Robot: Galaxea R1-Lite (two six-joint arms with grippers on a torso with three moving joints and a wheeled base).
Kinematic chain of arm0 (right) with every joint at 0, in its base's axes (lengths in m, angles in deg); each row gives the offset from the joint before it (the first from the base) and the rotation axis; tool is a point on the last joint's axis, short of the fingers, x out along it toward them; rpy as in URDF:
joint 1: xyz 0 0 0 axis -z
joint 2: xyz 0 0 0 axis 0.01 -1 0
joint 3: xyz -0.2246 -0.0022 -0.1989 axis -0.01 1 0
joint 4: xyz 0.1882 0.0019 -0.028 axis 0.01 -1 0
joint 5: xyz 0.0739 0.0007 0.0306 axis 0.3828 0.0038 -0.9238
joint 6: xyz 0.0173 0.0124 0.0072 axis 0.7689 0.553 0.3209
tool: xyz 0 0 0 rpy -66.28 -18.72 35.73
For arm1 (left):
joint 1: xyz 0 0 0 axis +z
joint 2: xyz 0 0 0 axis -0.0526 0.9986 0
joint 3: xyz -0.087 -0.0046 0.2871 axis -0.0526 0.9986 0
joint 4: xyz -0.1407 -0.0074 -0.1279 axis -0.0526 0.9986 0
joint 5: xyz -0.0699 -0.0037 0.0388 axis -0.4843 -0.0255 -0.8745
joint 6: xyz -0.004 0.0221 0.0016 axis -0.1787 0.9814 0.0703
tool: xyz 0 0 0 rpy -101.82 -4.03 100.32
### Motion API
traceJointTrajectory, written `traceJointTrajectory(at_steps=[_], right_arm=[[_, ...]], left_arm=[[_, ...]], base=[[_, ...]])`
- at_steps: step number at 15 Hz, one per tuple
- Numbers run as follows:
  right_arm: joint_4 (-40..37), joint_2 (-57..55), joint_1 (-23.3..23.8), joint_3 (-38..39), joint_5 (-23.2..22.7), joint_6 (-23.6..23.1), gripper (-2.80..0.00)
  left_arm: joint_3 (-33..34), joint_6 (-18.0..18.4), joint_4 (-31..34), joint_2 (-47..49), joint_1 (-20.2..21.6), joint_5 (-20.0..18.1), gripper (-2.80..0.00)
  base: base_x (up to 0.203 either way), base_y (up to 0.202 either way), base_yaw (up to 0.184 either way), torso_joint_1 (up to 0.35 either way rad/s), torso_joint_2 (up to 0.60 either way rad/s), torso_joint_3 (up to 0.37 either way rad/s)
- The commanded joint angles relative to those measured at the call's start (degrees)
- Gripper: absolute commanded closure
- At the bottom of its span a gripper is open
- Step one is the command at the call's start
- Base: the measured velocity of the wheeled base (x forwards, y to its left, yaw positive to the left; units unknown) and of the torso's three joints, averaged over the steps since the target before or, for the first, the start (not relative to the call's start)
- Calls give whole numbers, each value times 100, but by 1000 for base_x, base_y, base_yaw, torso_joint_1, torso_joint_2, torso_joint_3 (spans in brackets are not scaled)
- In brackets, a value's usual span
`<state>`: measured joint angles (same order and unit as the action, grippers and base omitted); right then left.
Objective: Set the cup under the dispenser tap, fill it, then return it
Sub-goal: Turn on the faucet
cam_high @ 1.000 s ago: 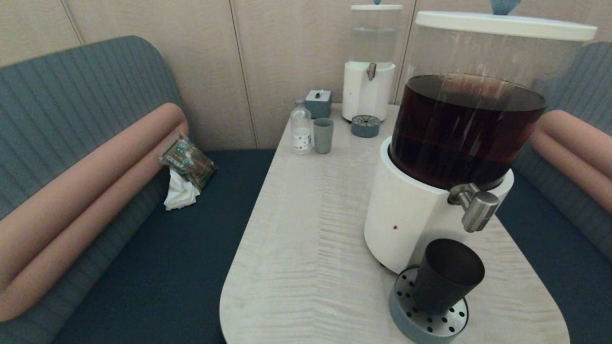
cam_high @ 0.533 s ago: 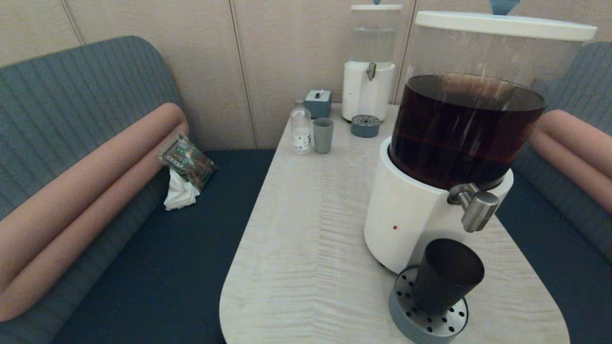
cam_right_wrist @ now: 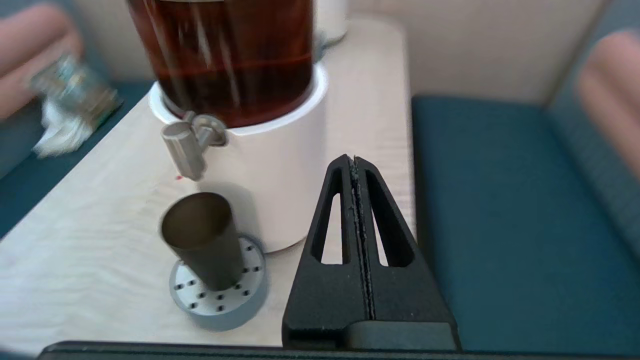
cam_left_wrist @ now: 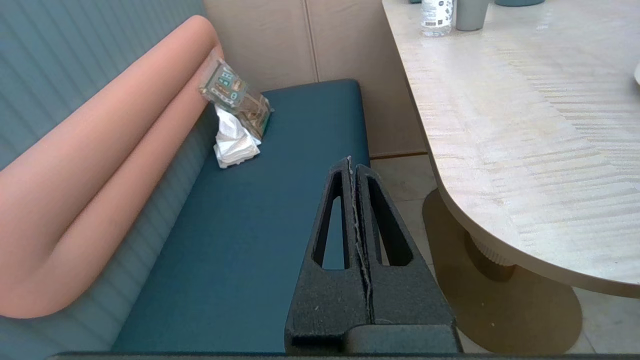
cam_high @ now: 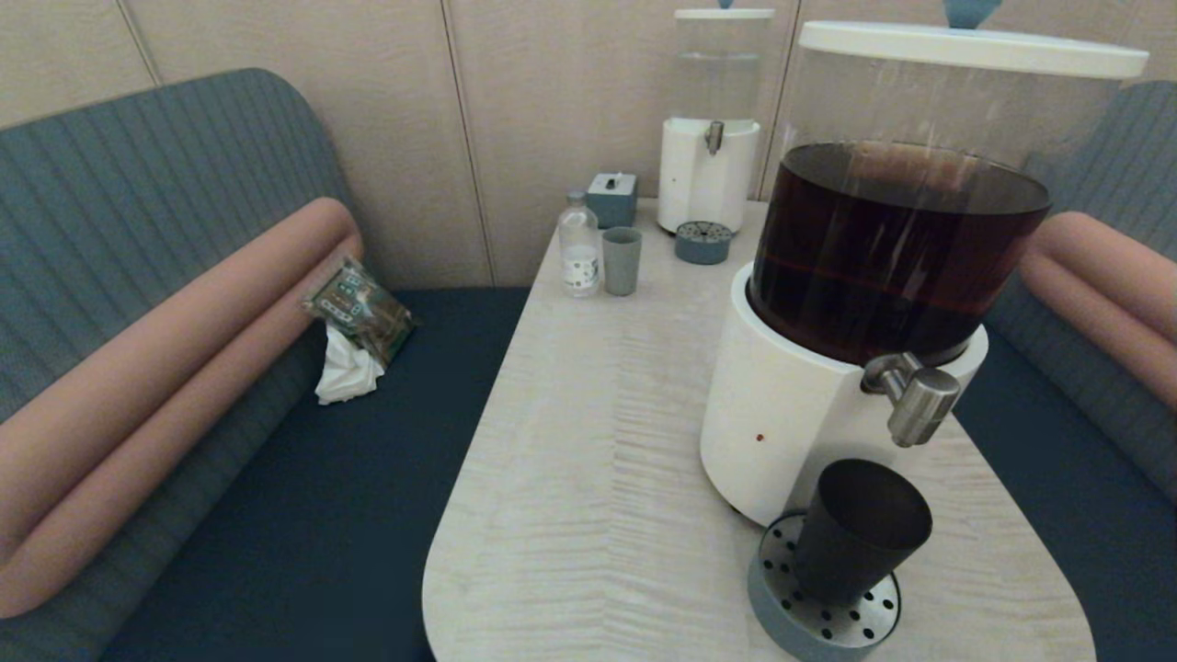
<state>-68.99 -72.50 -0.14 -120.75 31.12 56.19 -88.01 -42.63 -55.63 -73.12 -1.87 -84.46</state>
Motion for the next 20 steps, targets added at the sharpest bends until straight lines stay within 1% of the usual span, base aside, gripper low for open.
traceJointTrajectory(at_steps=[1,3,6,9,11,13,14,17,18,20], right_arm=[[-143,-1000,-79,-492,-83,19,0],[-213,-1367,-214,-732,-133,42,0],[-573,-1723,-360,-928,-167,81,0],[-695,-2179,-472,-1035,-176,113,0],[-733,-2641,-502,-1160,-212,211,0],[-829,-3164,-508,-1588,-334,394,0],[-1008,-3370,-512,-1896,-376,458,0],[-1836,-3917,-696,-2706,-651,556,0],[-1920,-4031,-787,-2764,-704,584,0],[-1945,-4215,-890,-2639,-808,573,0]], left_arm=[[229,0,-8,13,1,-1,0],[229,5,-8,10,0,-1,0],[229,5,-8,9,6,-1,0],[229,5,-8,9,0,-1,0],[229,5,-8,18,0,-1,0],[229,5,-8,10,0,-1,0],[229,5,-8,9,0,-1,0],[229,5,-8,9,0,-1,0],[229,5,-8,9,0,-1,0],[229,5,-8,11,0,-1,0]], base=[[0,0,0,0,0,0],[0,0,0,0,0,0],[0,0,0,0,0,0],[0,0,0,0,0,0],[0,0,0,0,0,0],[0,0,0,0,0,0],[0,0,0,0,0,0],[0,0,0,0,0,0],[0,0,0,0,0,0],[0,0,0,0,0,0]])
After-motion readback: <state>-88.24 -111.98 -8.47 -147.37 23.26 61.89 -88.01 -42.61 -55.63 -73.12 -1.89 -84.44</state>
